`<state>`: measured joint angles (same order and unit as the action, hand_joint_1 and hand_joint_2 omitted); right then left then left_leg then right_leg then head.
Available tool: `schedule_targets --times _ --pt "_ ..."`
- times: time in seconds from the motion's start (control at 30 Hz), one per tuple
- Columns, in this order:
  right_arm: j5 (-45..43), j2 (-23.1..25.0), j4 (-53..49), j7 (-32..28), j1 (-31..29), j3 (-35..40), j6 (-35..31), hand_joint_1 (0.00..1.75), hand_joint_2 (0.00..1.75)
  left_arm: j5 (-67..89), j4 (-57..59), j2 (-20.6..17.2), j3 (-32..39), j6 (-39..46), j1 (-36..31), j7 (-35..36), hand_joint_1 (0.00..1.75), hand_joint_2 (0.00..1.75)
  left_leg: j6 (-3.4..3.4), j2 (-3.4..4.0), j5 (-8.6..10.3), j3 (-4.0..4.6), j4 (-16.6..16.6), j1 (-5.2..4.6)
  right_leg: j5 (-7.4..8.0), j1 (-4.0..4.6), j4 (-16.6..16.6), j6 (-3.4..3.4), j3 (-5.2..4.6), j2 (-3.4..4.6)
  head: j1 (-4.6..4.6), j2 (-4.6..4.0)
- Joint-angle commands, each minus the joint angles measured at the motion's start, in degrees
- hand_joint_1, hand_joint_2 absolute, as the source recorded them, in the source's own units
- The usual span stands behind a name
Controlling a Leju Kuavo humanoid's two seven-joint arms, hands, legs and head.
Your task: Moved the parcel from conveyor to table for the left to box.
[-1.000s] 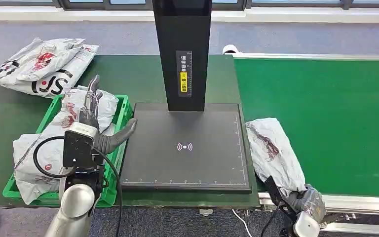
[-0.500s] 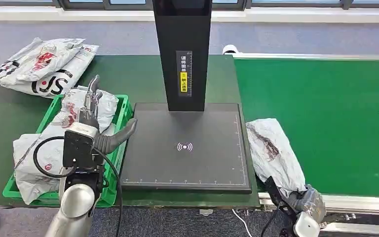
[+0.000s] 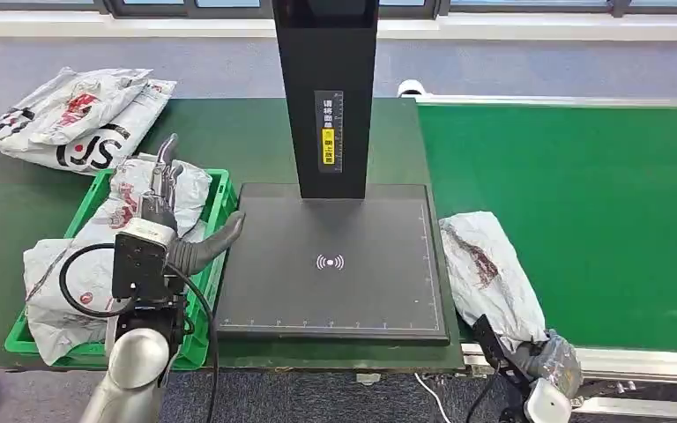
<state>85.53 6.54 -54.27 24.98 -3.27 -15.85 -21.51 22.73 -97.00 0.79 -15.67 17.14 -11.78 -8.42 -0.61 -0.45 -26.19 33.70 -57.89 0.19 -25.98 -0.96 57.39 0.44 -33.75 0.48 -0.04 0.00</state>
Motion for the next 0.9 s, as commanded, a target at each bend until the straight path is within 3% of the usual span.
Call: schedule_targets --times 0.03,0.07,0.13,0.23,0.37,0.5,0.9 --pt "-18.0 5.8 -48.8 -30.9 -11.0 13.3 -13.1 1.75 1.75 -3.5 8.4 2.2 -7.5 0.9 -5.9 -3.7 0.00 1.75 -0.01 0.39 0.01 0.40 -0.2 -0.14 0.07 -0.14 0.4 -0.04 -0.59 0.34 0.00 0.00" --pt "-16.7 2.9 -49.2 -25.8 -12.5 16.9 -13.3 1.75 1.75 -3.7 8.8 2.2 -7.9 1.4 -6.3 -3.6 0.00 1.75 -0.01 0.60 -0.03 0.54 -0.4 -0.19 0.08 -0.18 0.6 -0.05 -0.78 0.52 0.00 -0.02" --pt "-17.3 -0.7 -46.1 -22.7 -14.7 20.7 -17.6 1.75 1.75 -4.3 9.7 2.1 -8.3 2.1 -7.4 -3.6 0.00 1.75 0.00 0.81 0.02 0.76 -0.5 -0.23 0.21 -0.22 0.8 -0.02 -1.01 0.69 -0.02 0.00" --pt "-19.2 1.0 -45.6 -28.0 -14.4 18.1 -18.5 1.75 1.75 -4.7 9.9 1.9 -8.2 2.4 -7.8 -3.7 0.00 1.75 -0.03 0.06 0.52 0.62 0.0 -0.24 0.46 -0.24 0.2 -0.05 -0.81 -0.03 -0.05 0.00" --pt "-19.4 2.4 -44.2 -30.9 -15.0 16.4 -18.5 1.75 1.75 -5.0 10.0 1.9 -7.9 2.5 -8.0 -3.8 0.00 1.75 -0.07 -0.19 0.48 0.26 0.0 -0.03 0.35 0.15 0.0 -0.09 -0.24 -0.20 0.00 0.00" --pt "-17.4 2.2 -40.0 -30.0 -16.2 15.6 -18.5 1.75 1.75 -5.2 9.6 1.8 -7.4 3.2 -7.3 -4.3 0.00 1.75 -0.07 0.19 0.45 0.34 0.0 0.00 0.46 0.04 0.1 -0.08 -0.44 0.12 -0.02 0.00" --pt "-17.6 2.7 -40.2 -30.9 -16.0 14.9 -18.5 1.75 1.75 -5.2 9.4 1.7 -7.4 3.2 -7.0 -4.4 0.00 1.75 -0.07 0.06 0.47 0.37 0.0 -0.05 0.41 -0.02 0.1 -0.10 -0.45 0.00 -0.04 -0.02"
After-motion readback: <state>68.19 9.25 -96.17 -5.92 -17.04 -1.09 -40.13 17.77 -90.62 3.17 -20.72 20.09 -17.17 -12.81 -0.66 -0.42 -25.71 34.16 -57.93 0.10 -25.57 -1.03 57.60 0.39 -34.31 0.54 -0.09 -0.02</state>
